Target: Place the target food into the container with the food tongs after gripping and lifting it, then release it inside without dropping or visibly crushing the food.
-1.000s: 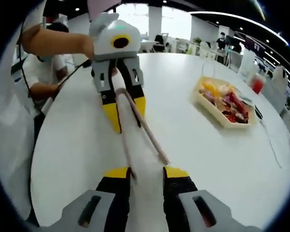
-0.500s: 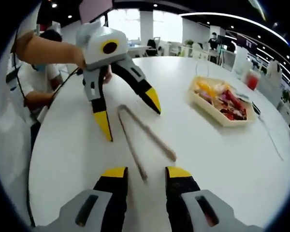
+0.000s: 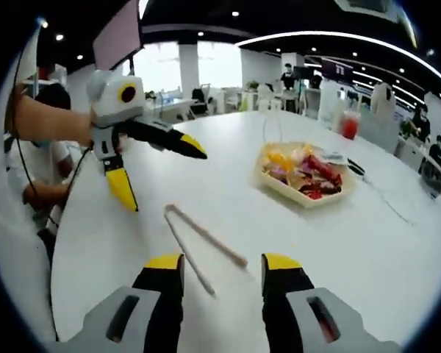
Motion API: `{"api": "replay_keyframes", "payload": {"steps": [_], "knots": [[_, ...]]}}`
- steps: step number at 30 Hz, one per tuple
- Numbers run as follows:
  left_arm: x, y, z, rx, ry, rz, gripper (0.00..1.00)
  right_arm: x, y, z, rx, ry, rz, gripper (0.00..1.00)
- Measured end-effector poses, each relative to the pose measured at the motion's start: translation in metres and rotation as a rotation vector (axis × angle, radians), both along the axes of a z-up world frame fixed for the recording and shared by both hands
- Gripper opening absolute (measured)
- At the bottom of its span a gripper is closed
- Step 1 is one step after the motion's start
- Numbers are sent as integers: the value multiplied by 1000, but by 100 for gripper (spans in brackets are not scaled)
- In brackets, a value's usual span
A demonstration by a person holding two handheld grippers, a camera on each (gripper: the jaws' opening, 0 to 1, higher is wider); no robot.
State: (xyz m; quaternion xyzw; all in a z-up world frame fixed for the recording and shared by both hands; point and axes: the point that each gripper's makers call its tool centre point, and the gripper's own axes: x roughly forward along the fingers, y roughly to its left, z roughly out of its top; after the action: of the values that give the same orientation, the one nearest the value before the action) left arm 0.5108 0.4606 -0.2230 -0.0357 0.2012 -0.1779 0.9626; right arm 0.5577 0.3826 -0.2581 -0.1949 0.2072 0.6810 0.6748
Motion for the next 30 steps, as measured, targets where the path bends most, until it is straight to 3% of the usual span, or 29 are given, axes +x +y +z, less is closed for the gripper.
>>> {"api": "replay_keyframes", "payload": {"steps": [3, 6, 7, 9, 10, 11, 13, 18, 21, 25, 30], "knots": [[-8, 15, 34, -122, -78, 124, 91, 5, 1, 32, 104, 19, -85, 43], [-16, 25, 52, -174, -109, 200, 94, 11, -7, 59, 176, 43, -170, 48], [-18, 28, 57, -182, -122, 213, 99, 12, -10, 65, 192, 44, -189, 51], [-25, 30, 66, -183, -150, 220, 99, 16, -20, 82, 233, 58, -235, 55], [-27, 28, 79, -191, -206, 218, 99, 18, -24, 88, 248, 62, -252, 59], [-28, 28, 82, -196, -218, 215, 99, 19, -29, 94, 260, 76, -272, 62], [-36, 28, 88, -209, -213, 216, 99, 21, -39, 106, 295, 113, -311, 71], [-54, 46, 108, -235, -239, 276, 99, 28, -69, 137, 336, 90, -354, 80], [-64, 58, 119, -215, -273, 305, 99, 33, -85, 156, 370, 68, -367, 83], [-77, 63, 124, -174, -273, 312, 99, 38, -108, 166, 374, 38, -379, 85], [-97, 64, 109, -89, -204, 312, 99, 37, -134, 176, 378, 3, -402, 87]]}}
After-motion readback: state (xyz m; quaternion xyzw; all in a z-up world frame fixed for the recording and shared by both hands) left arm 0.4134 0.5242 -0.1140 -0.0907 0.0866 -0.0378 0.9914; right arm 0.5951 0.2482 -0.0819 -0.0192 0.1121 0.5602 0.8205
